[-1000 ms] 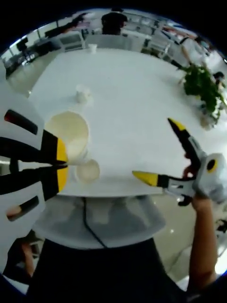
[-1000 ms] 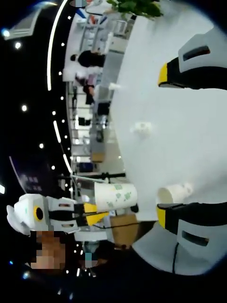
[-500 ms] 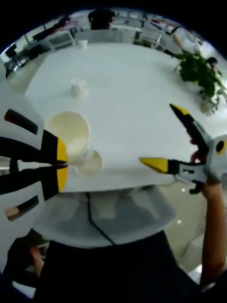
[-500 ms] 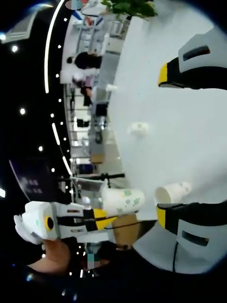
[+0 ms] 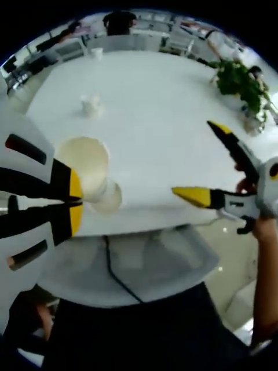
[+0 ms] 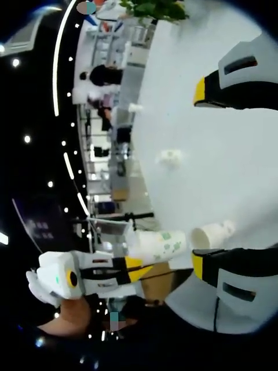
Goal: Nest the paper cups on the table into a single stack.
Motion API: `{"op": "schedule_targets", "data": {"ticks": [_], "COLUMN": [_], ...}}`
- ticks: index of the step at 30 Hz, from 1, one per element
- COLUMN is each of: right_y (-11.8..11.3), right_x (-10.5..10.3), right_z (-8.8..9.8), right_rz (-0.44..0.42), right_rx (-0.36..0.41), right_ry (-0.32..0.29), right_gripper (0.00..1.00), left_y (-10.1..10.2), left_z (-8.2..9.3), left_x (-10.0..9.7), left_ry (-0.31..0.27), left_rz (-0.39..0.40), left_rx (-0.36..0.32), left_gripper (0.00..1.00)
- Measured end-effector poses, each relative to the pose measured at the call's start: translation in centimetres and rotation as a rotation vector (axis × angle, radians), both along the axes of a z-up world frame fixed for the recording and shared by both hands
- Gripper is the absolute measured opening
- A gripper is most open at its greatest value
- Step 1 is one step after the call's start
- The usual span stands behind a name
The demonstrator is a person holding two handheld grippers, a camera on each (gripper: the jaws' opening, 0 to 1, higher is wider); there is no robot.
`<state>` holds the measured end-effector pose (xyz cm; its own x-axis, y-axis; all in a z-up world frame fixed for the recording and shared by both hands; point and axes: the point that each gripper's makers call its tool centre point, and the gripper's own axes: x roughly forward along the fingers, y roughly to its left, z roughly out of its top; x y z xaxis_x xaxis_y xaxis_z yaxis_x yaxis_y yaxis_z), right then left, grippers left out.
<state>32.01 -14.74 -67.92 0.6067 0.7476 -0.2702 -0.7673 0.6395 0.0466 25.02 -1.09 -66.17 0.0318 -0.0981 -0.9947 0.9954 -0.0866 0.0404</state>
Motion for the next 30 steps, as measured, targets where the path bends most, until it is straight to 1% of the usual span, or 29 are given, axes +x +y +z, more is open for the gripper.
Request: {"op": "schedule_targets", "data": {"ticks": [3, 7, 10, 15, 21, 24, 30], "right_y": [0.0, 0.0, -0.1, -0.1, -0.2, -0.2, -0.3], "right_x": [-0.1, -0.2, -0.2, -0.2, -0.2, -0.2, -0.3], "right_z": [0.0, -0.1, -0.2, -0.3, -0.3, -0.4, -0.7], "right_rz": [-0.002, -0.004, -0.007, -0.012, -0.017, -0.02, -0.027], "right_rx": [0.001, 0.001, 0.001, 0.008, 0.011, 0.012, 0.018], "right_ry": [0.002, 0.004, 0.008, 0.017, 0.02, 0.023, 0.036], "right_gripper": [1.0, 1.0, 1.0, 1.0, 1.0, 1.0, 1.0], "left_y": [0.1, 0.1, 0.1, -0.1, -0.1, -0.2, -0.2], "left_z": [-0.4, -0.5, -0.9, -1.3, -2.3, -2.8, -3.7], "left_x": [0.1, 0.0, 0.1, -0.2, -0.4, -0.6, -0.7], "left_ry": [-0.006, -0.001, -0.013, -0.001, 0.002, 0.019, 0.025], "left_rz": [0.013, 0.019, 0.009, 0.018, 0.024, 0.043, 0.052], "left_rx": [0.008, 0.006, 0.007, 0.001, 0.013, 0.007, 0.004], "left_gripper": [0.0, 0.0, 0.0, 0.0, 0.0, 0.0, 0.0]}}
